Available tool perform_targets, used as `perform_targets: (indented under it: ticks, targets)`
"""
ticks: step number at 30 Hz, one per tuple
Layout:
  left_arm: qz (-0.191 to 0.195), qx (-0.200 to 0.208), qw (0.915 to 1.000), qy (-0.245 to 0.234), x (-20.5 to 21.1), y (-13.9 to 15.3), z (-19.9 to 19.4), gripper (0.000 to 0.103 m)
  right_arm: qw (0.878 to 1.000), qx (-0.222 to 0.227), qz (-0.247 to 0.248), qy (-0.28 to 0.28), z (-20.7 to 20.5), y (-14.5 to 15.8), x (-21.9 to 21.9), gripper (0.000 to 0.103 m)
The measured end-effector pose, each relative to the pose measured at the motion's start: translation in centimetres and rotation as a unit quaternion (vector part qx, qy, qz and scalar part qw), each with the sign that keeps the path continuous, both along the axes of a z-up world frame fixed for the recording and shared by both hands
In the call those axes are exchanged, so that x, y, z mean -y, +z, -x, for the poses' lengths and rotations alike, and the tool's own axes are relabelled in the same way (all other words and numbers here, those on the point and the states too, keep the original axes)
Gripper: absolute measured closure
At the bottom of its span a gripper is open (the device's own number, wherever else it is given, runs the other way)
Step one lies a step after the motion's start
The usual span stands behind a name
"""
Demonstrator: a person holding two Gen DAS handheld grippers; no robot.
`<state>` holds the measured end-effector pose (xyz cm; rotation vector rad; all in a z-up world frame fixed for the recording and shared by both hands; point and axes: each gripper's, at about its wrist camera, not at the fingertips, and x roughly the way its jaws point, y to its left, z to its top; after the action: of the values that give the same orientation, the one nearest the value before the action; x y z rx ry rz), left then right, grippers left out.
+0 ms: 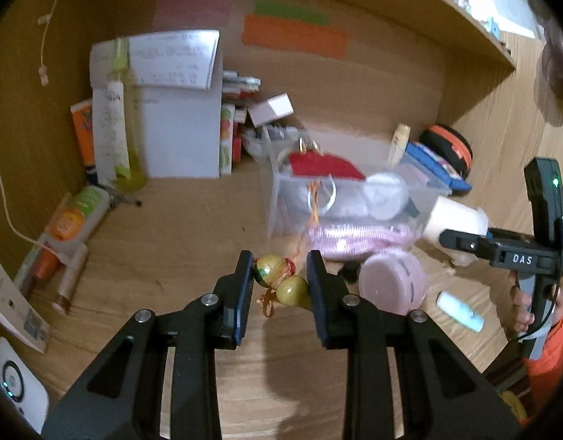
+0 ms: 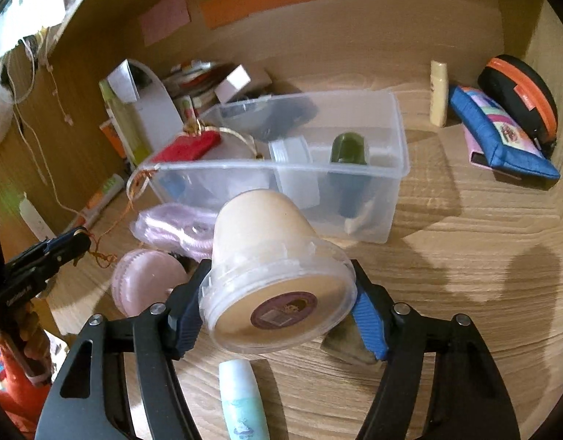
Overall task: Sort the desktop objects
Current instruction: 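Grasp the gold charm with the left gripper while the right gripper grasps the cream tape roll, then carry the gold charm and cream tape roll over the clear box with both grippers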
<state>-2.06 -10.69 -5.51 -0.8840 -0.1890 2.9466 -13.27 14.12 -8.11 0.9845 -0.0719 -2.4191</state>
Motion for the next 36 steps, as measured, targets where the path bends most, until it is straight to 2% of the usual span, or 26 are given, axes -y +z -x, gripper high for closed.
perform_targets:
  ticks: [10,14,20,29,36]
  targets:
    - [-0.015,-0.041,0.9989,-0.019,0.6,4.4,0.8,0.074,0.999,-0.052,0.012,0.002,-1.1,3.6,-1.0,0.036]
    - [-0.025,-0.056,0.9973,-0.042,0.8,6.7,2.1,0.074,0.997,-0.07,0.011,0.013,-0.6,5.3,-0.9,0.036]
    - [-0.027,-0.081,0.995,-0.051,0.5,9.7,4.2,0.074,0.995,-0.099,0.001,0.021,0.5,6.9,-0.4,0.036]
    - [-0.026,-0.097,0.9912,-0.086,-1.5,11.9,8.2,0.074,0.995,-0.102,0.004,0.003,2.9,7.7,-1.4,0.036]
    - [-0.034,-0.081,0.9902,-0.108,-2.9,11.2,12.7,0.074,0.995,-0.097,-0.004,-0.008,4.6,7.9,-1.6,0.036]
